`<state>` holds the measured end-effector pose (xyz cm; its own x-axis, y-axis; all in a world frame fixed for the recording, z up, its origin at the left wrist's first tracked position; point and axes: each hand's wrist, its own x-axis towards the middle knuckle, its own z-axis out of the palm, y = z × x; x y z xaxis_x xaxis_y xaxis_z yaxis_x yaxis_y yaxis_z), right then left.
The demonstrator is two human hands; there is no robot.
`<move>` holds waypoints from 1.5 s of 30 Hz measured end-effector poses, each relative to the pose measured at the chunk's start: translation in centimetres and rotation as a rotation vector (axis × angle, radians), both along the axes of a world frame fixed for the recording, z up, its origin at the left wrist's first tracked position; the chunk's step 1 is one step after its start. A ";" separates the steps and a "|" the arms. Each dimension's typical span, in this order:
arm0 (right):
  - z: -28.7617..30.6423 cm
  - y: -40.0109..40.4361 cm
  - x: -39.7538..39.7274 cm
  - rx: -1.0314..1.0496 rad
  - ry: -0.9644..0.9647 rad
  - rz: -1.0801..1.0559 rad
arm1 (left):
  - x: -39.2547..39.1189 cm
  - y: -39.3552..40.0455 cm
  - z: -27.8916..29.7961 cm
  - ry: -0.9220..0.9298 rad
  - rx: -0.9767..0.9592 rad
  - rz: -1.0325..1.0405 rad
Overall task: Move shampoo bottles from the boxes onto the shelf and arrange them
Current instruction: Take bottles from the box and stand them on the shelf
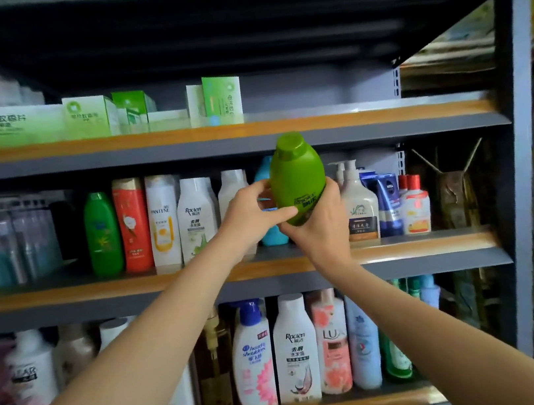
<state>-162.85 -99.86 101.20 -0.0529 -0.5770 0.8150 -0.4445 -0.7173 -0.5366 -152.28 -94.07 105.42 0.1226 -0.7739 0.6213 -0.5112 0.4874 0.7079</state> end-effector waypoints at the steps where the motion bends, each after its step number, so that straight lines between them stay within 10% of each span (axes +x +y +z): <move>1: 0.1 -0.5 0.3 0.015 0.007 -0.001 | 0.4 -0.6 0.1 -0.026 0.003 0.020; 29: 1.4 -9.7 6.4 0.497 0.391 -0.100 | 4.7 -8.0 -3.3 -0.285 -0.012 0.390; 45: 1.3 -11.5 8.4 0.604 0.213 -0.024 | 6.0 -6.9 -4.0 -0.335 -0.041 0.400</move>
